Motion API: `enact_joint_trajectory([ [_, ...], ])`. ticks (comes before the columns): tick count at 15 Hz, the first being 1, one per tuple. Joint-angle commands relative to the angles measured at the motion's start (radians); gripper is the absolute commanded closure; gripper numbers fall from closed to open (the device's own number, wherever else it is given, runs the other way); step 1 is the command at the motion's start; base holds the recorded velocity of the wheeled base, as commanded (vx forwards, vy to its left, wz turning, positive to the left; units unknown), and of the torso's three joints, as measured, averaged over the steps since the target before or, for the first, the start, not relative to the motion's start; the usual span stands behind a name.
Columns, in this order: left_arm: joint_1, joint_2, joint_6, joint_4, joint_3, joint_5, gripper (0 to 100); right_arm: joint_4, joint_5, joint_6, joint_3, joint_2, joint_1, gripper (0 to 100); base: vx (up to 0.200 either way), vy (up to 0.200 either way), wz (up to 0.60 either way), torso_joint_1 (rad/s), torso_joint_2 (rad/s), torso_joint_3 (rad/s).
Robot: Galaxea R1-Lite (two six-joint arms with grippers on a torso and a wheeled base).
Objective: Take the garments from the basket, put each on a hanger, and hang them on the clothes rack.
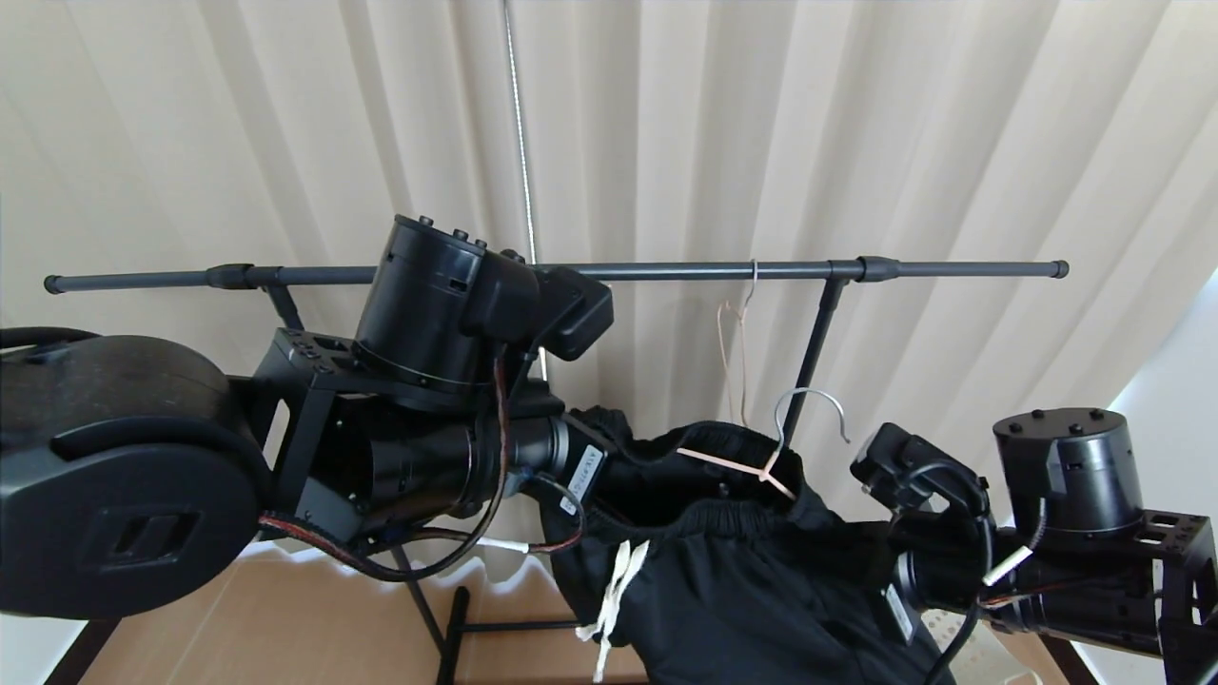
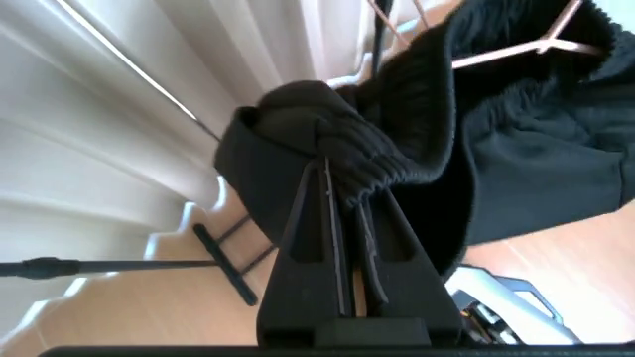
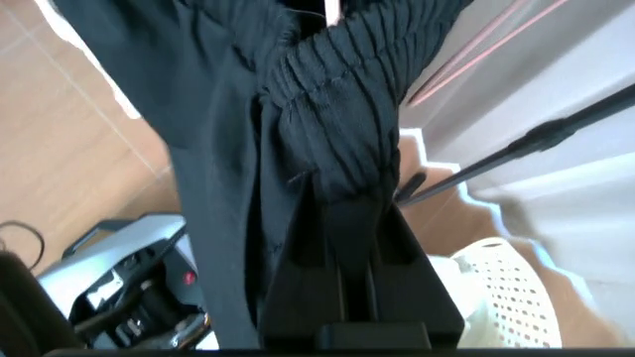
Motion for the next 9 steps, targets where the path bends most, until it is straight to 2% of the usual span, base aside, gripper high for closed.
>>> enact_joint_trajectory([
  [1,-0.026,0.004,-0.032,0.027,0.002,-0.001,100,-0.041,-0.002,0.003,0.009,-0.054,0.000,100,0.000,0.000,0.00,0.000,0.00,0.000],
  [5,-0.074,0.020,-0.112,0.102,0.005,-0.012,100,-0.058,0.001,0.006,0.015,-0.109,0.000,100,0.000,0.000,0.00,0.000,0.00,0.000],
  [9,-0.118,0.069,-0.267,0.114,-0.030,-0.058,100,-0.118,0.004,0.003,0.065,-0.107,0.014,100,0.000,0.000,0.00,0.000,0.00,0.000],
])
